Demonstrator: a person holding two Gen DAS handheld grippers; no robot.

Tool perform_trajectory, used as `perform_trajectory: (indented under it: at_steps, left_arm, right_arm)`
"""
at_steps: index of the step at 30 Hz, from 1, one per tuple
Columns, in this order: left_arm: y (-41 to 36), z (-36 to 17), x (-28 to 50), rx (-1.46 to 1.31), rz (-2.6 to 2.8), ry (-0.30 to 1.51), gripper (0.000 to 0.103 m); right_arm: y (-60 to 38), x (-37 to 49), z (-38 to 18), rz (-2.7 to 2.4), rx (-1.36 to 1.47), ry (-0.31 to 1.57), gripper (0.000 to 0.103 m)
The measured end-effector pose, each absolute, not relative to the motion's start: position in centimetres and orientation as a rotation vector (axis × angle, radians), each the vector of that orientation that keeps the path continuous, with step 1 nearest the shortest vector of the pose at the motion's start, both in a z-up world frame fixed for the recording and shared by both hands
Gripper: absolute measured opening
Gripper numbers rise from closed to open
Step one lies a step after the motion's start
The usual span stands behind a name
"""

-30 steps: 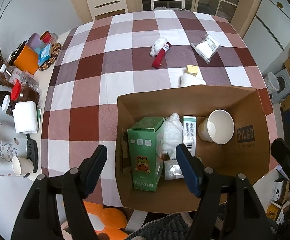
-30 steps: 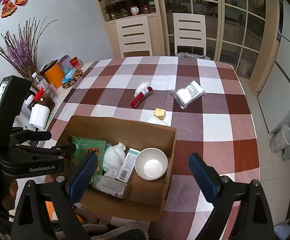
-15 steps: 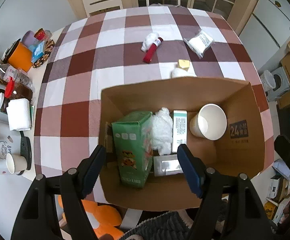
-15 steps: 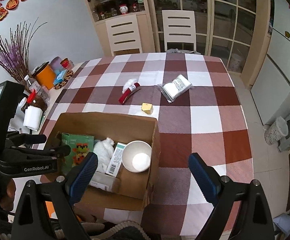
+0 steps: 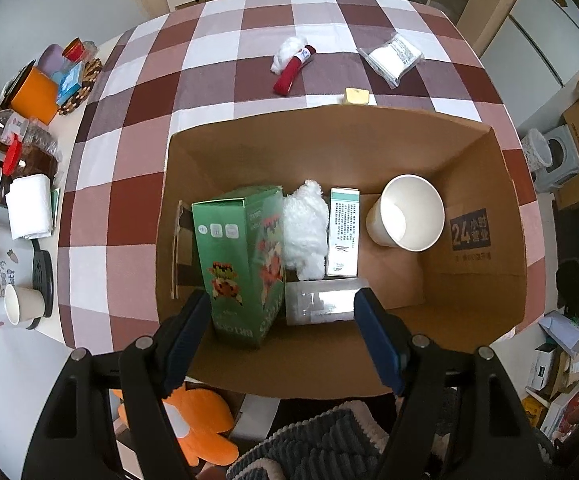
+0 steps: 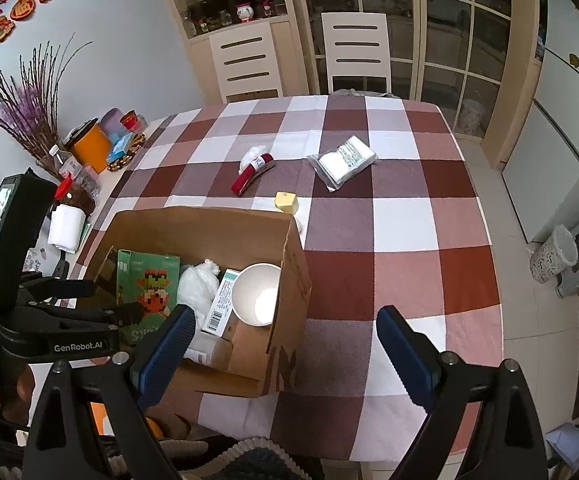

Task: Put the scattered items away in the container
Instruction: 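Withdraw both open tools from the box and turn toward the table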

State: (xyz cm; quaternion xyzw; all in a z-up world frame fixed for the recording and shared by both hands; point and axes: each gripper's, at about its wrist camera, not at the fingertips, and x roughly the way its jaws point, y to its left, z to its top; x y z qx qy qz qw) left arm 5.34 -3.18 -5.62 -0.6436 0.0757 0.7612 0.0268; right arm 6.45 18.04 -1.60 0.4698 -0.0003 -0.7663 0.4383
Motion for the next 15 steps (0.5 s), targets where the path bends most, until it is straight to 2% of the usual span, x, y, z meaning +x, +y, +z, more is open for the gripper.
perform_trajectory:
  at_steps: [15]
  left_arm:
    - [-2.5,-4.7,7.2,-2.001,2.411,0.2,0.075]
  right_arm:
    - [19.9,6.1,-2.0,-1.89,1.137,0.003,0.094]
